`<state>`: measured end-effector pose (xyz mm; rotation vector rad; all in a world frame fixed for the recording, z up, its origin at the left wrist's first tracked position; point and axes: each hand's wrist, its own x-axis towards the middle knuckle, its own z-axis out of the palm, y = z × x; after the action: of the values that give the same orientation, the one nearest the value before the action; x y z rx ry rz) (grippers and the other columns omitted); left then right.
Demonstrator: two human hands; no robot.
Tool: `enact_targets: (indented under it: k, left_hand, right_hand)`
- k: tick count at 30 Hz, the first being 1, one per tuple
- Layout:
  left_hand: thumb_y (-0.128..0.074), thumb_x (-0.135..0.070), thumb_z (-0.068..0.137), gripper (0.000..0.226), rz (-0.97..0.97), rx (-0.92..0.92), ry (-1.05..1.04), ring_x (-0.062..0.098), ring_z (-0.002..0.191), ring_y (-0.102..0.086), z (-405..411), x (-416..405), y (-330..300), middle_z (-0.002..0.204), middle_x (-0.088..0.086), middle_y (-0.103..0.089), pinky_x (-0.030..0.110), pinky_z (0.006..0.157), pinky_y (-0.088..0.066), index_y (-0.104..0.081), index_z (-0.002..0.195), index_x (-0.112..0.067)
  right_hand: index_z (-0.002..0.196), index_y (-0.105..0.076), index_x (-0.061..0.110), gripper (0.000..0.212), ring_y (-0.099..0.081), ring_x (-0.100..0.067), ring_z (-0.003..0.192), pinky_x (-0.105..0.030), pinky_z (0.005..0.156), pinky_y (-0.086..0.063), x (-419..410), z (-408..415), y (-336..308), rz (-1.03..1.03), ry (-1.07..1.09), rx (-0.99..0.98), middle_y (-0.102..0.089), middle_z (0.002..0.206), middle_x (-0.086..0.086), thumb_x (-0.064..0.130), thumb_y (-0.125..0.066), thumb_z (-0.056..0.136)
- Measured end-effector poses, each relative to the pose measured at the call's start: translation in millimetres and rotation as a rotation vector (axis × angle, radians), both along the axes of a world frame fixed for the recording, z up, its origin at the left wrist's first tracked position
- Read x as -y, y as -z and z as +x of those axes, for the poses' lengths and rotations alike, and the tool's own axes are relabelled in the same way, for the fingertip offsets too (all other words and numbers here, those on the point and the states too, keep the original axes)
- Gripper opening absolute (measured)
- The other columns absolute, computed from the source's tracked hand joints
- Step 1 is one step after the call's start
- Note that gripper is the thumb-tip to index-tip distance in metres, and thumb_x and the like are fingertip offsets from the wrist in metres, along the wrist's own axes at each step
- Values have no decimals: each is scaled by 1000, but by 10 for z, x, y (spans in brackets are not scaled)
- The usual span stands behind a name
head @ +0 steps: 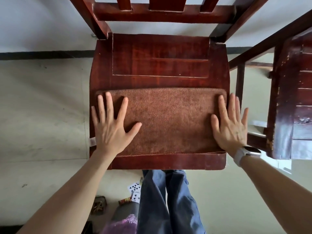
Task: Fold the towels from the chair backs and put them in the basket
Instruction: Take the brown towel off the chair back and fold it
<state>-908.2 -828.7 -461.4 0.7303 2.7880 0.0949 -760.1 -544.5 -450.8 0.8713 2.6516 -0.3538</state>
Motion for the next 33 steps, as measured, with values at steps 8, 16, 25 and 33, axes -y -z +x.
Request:
enact_targets:
  k: [8,16,25,33]
  left_hand:
    - [-29,-60,84,72,-6,79,-24,37,142,-3,170,-3,-139,154,20,-8,64,108,-4,-20,145,-22]
    - [-27,-55,85,68,-71,134,-41,38,142,-5,416,119,-162,153,21,-12,65,108,-7,-23,144,-21]
    - [-4,-65,87,73,-163,164,-12,39,141,-9,391,94,-232,153,21,-13,67,106,-10,-15,145,-22]
    - [-12,-63,88,71,-188,199,-2,42,139,-19,357,76,-308,151,22,-21,71,100,-15,-28,143,-21]
  right_hand:
    - [145,-15,14,64,-22,-34,140,-60,110,-18,183,446,-248,-75,-70,72,-21,152,-19,44,-23,90]
    - [133,-44,8,57,-40,-38,126,-49,106,-27,226,690,-312,-139,150,-10,-44,136,-21,40,-26,90]
    - [108,-59,11,23,-47,-31,115,-40,96,-33,173,36,-336,-215,591,14,-59,115,-10,22,-51,89]
    - [82,-53,13,7,-52,-32,84,-34,76,-41,165,-112,-458,-269,590,121,-57,87,-8,19,-52,79]
